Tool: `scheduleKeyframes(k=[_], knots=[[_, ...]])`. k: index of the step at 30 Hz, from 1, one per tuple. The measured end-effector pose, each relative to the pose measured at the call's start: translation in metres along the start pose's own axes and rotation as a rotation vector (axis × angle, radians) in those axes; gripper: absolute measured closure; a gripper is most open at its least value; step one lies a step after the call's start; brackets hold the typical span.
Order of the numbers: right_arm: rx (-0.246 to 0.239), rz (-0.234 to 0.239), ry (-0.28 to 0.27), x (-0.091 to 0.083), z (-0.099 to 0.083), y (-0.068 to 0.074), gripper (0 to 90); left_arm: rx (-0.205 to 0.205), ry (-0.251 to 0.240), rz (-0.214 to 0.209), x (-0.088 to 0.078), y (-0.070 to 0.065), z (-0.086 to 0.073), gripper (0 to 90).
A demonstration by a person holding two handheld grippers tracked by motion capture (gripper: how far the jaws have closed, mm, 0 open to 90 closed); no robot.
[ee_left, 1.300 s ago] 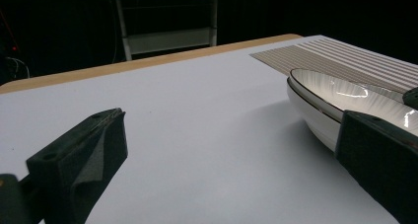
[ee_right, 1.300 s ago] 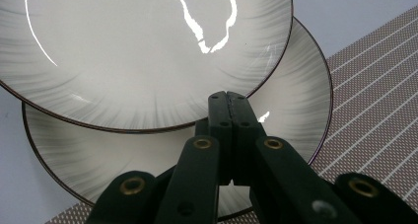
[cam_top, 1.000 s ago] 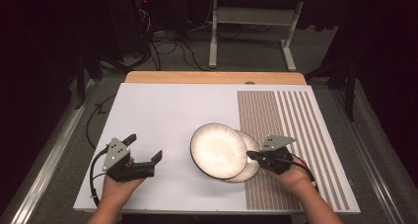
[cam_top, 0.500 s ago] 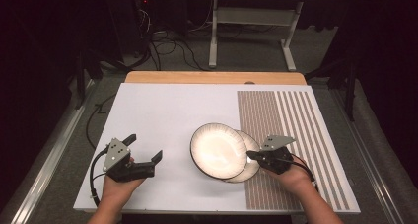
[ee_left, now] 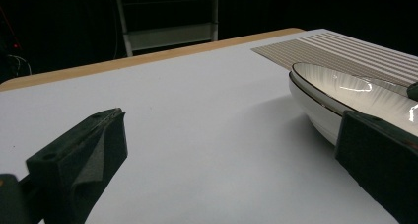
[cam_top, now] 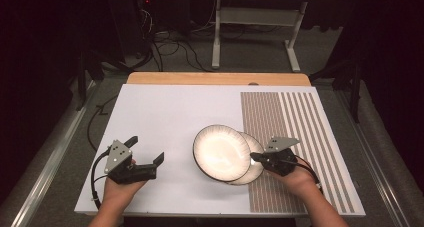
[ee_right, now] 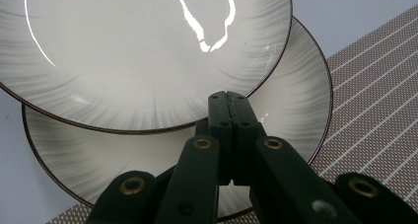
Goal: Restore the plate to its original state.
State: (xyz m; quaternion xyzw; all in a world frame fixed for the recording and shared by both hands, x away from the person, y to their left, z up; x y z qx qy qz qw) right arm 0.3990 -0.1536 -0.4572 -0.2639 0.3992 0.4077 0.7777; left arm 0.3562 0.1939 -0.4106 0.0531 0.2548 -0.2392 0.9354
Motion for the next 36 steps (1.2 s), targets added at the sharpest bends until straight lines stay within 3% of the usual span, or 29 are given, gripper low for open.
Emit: scheduleKeyframes(k=[36], knots=[[0.008,-0.004,0.0,-0.0016,-0.0008,-0.0032,90.0,-0.003,-0.012,-0.002,-0.0047,0.0026,0.0012,0.2]])
Point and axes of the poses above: each handheld gripper's, and its own axes: x roughly forward along the jaws, z roughly out of its top, y roughly to its left, the point moved 8 cm from there along x, roughly forward along the jaws, and after that the axes turned 14 degrees about y, right-handed, at the moved point
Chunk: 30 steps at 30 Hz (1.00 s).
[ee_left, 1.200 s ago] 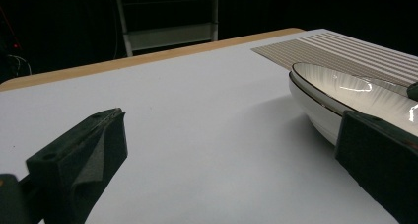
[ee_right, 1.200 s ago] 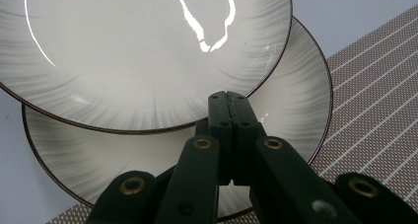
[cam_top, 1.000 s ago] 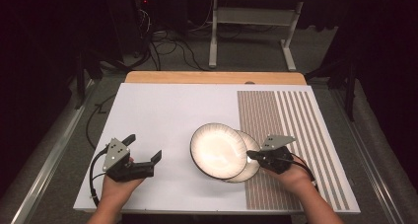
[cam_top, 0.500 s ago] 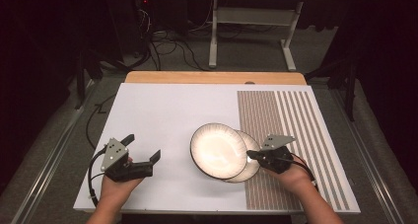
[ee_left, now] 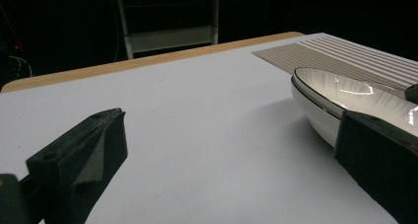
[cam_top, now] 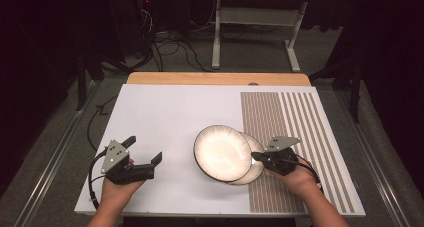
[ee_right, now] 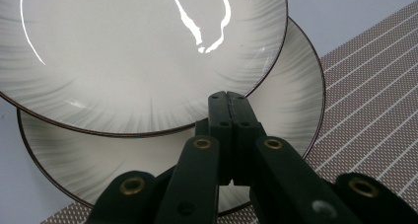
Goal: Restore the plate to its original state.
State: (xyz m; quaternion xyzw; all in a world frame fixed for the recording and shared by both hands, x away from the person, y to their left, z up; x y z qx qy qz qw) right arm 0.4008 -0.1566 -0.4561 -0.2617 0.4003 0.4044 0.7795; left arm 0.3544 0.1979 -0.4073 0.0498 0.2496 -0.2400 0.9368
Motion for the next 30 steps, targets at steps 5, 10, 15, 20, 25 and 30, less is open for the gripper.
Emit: scheduleKeyframes(k=[5,10,15,20,25,30], knots=[[0.004,-0.001,0.002,-0.0006,-0.0006,-0.0005,90.0,-0.002,0.001,0.001,0.0,0.0002,0.0,0.2],[0.007,0.0,0.002,-0.0011,-0.0009,-0.0006,90.0,0.0,-0.001,0.004,-0.0004,0.0002,0.0002,0.2],[0.007,-0.002,0.0,-0.0016,-0.0007,-0.0008,90.0,0.006,-0.007,0.005,-0.001,-0.0004,0.0008,0.0],[0.004,-0.006,0.006,-0.0018,-0.0011,-0.0009,90.0,0.004,-0.018,-0.001,-0.002,-0.0013,0.0017,0.0],[0.009,-0.006,0.0,-0.0022,-0.001,-0.0015,90.0,0.005,-0.033,-0.008,-0.0031,-0.0024,0.0031,0.0],[0.008,-0.01,0.0,-0.003,-0.0014,-0.0026,90.0,0.007,-0.035,-0.009,-0.0033,-0.0025,0.0032,0.0]])
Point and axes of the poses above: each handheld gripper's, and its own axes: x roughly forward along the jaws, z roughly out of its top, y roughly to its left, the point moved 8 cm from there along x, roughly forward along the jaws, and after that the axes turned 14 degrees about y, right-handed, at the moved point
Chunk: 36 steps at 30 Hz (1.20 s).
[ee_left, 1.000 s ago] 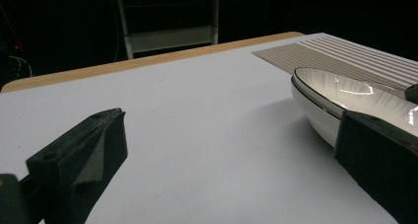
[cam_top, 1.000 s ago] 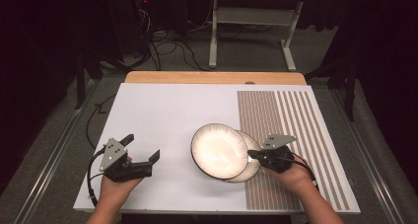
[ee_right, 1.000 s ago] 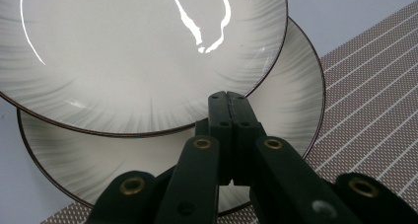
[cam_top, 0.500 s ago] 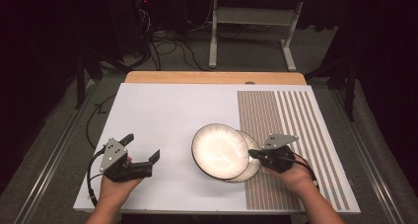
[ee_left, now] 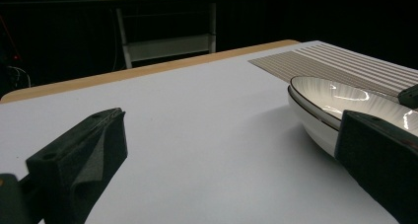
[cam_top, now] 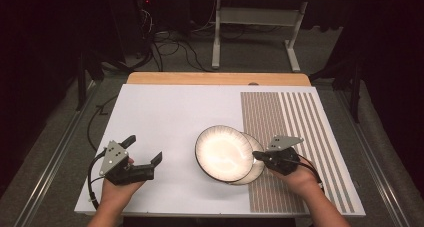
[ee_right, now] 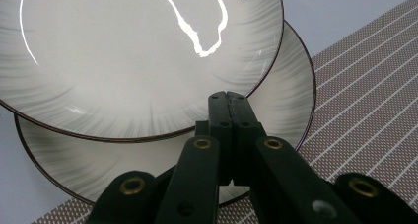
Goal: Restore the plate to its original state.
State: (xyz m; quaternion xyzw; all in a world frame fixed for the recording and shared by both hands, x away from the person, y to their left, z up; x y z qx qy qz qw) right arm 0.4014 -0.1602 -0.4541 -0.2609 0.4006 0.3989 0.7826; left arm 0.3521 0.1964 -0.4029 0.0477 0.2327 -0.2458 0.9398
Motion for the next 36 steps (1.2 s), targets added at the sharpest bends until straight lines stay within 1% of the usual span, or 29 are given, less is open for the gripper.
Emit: scheduleKeyframes(k=[12,19,21,24,27,28,31,36], knots=[[0.011,0.003,-0.002,-0.002,-0.002,-0.002,90.0,-0.001,0.001,-0.003,0.0,0.0,0.0,0.0],[0.01,0.0,0.0,-0.003,-0.003,-0.003,90.0,-0.001,0.0,-0.001,0.0,0.001,0.0,0.0],[0.02,-0.002,-0.002,-0.004,-0.004,-0.004,90.0,-0.001,0.001,-0.001,0.0,0.001,0.0,0.0],[0.011,-0.002,-0.005,-0.004,-0.004,-0.005,90.0,-0.001,0.001,-0.002,0.0,0.001,0.0,0.0],[0.017,-0.007,-0.003,-0.005,-0.005,-0.005,90.0,-0.001,0.001,-0.002,0.0,0.001,0.0,0.0],[0.025,-0.012,-0.012,-0.008,-0.005,-0.008,90.0,0.001,0.003,-0.001,-0.001,0.001,0.0,0.0],[0.037,-0.013,-0.013,-0.01,-0.008,-0.01,90.0,-0.002,0.001,-0.004,0.0,0.001,0.0,0.0],[0.029,-0.018,-0.005,-0.01,-0.011,-0.012,90.0,0.002,0.006,-0.005,0.001,0.0,0.0,0.0]])
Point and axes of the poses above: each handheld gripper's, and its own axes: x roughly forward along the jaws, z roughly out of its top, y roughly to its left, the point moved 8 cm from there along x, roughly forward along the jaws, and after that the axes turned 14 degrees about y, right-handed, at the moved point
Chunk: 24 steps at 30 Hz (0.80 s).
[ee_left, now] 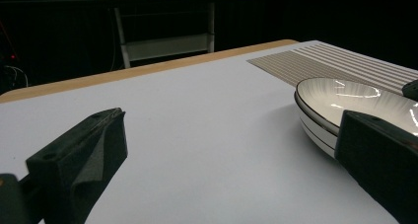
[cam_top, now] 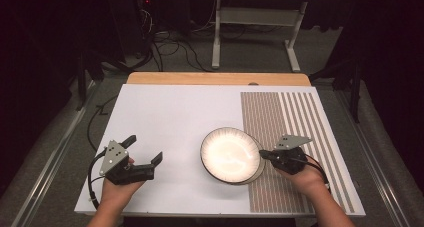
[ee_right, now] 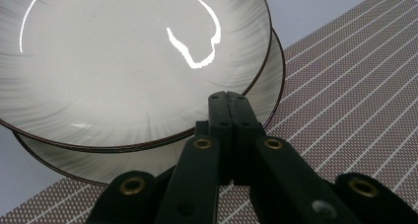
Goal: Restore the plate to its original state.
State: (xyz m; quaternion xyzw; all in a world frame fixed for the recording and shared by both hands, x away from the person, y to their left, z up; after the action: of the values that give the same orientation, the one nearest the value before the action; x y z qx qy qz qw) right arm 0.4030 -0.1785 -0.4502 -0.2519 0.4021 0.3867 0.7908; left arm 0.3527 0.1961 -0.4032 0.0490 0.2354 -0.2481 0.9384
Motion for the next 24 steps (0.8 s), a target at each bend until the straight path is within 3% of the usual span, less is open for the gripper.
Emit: scheduleKeyframes(k=[24], knots=[[0.048,-0.026,-0.021,-0.012,-0.01,-0.01,90.0,-0.004,0.005,-0.007,0.002,0.0,0.0,0.0]])
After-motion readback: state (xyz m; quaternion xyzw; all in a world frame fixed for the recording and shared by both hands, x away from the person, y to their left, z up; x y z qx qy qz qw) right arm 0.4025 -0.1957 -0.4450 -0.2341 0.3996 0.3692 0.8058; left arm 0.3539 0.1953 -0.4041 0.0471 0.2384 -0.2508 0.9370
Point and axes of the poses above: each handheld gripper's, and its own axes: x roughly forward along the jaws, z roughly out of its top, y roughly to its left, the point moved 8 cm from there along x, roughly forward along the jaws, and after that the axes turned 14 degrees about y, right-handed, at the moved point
